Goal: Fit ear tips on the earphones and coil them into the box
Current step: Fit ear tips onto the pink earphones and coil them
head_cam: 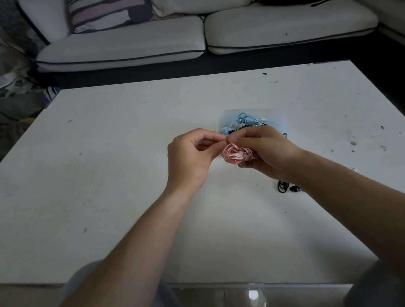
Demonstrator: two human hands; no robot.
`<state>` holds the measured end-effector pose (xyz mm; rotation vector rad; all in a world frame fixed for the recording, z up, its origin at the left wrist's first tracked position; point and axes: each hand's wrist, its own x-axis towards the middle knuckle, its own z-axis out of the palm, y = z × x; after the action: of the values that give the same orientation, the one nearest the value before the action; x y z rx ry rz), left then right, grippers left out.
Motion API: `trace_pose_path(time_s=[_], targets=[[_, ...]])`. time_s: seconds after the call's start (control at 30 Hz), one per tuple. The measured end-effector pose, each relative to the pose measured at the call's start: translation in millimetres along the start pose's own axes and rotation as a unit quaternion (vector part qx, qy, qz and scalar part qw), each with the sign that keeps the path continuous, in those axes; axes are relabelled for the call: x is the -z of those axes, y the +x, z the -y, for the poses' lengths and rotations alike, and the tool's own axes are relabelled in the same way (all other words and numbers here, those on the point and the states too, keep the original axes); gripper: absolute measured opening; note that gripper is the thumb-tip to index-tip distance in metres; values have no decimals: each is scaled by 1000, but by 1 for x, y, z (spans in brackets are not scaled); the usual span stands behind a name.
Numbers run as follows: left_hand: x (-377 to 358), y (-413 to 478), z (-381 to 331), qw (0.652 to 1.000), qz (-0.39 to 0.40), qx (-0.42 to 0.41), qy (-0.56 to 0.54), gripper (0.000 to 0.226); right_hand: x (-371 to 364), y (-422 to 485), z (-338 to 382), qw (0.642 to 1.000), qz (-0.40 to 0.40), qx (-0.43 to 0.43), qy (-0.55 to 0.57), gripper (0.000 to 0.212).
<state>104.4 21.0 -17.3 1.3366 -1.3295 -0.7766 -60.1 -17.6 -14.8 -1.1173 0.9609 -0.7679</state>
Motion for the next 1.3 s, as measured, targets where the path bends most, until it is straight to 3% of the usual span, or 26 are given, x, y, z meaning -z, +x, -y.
trace_pose_path(time_s=[0.33, 0.53, 0.67, 0.77, 0.87, 1.0, 1.3], targets=[[3, 2, 0, 967, 58, 152, -196, 15, 4, 1, 0, 1000, 16, 4, 5, 22], [6, 3, -5, 869, 105, 311, -370, 12, 7, -1, 3, 999, 50, 14, 10, 13], [7, 4, -6, 901, 123, 334, -248, 10, 5, 0, 3, 1000, 17, 3, -1, 12], [7, 2, -7, 913, 148, 349, -150, 36, 3, 2, 0, 997, -64, -12, -32, 10], [0, -5, -10, 921, 178, 319, -136, 41, 3, 4, -4, 990, -122, -16, -72, 5], [-10, -8, -7, 940, 108, 292, -139, 25, 3, 4, -7, 983, -155, -4, -101, 8], [-11, -8, -1, 952, 92, 256, -139, 36, 3, 7, -12, 982, -158, 17, -102, 4]])
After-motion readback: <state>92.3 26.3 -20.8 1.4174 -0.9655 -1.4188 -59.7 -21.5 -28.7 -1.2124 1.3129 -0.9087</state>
